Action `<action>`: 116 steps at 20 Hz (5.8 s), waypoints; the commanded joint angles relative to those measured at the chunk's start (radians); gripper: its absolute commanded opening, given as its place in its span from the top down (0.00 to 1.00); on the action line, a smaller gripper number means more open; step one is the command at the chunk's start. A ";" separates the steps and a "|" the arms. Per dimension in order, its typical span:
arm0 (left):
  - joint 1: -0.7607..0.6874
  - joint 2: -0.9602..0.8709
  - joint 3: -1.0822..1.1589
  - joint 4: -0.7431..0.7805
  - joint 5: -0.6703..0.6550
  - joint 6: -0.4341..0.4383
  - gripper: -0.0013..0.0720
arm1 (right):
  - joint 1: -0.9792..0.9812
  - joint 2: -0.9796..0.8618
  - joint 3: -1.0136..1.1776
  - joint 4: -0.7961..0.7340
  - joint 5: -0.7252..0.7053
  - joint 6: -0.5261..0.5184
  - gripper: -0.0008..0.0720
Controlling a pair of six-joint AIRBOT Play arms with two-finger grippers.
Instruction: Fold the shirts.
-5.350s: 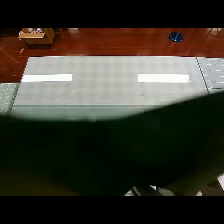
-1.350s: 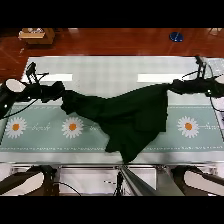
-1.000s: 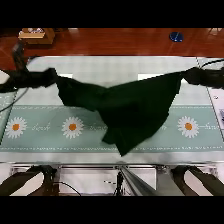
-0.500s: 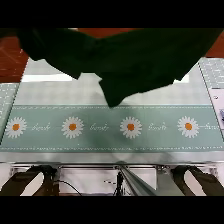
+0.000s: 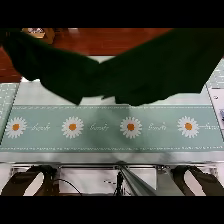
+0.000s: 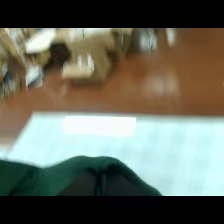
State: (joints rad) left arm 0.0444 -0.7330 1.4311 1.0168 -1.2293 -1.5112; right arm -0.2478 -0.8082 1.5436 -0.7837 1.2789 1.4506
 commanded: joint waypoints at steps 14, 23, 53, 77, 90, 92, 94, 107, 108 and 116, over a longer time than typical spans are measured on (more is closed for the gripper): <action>0.001 0.300 0.334 -0.008 0.021 -0.288 0.95 | 0.000 0.039 0.570 0.029 0.200 0.299 0.96; -0.006 0.252 0.309 0.001 -0.612 -0.444 0.95 | 0.076 0.040 0.516 -0.235 0.579 0.275 0.96; 0.036 -0.301 -0.798 -0.056 0.460 -0.018 0.09 | 0.245 -0.547 -0.245 -0.349 -0.210 -0.023 0.96; -0.311 -0.457 -0.956 -0.620 0.342 0.117 0.05 | 0.245 -0.547 -0.245 -0.351 -0.171 -0.042 0.96; -0.311 -0.478 -0.906 -0.657 0.373 0.144 0.95 | 0.245 -0.547 -0.245 -0.351 -0.158 -0.042 0.96; -0.311 -0.475 -0.857 -0.659 0.280 0.185 0.95 | 0.245 -0.547 -0.245 -0.359 -0.156 -0.042 0.96; -0.311 -0.450 -0.808 -0.659 0.245 0.194 0.95 | 0.245 -0.547 -0.245 -0.375 -0.149 -0.042 0.96; -0.155 -0.171 -0.415 -0.658 0.260 0.255 0.96 | 0.245 -0.382 -0.190 -0.354 -0.118 -0.069 0.96; -0.106 -0.140 -0.357 -0.658 0.260 0.255 0.96 | 0.245 -0.333 -0.154 -0.350 -0.121 -0.074 0.96; 0.181 0.036 0.120 -0.658 0.259 0.254 0.96 | 0.245 0.005 0.289 -0.340 -0.284 0.012 0.96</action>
State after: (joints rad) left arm 0.1509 -0.7467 1.3968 0.3580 -0.9756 -1.2572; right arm -0.0044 -0.8936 1.6882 -1.1259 1.0534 1.4082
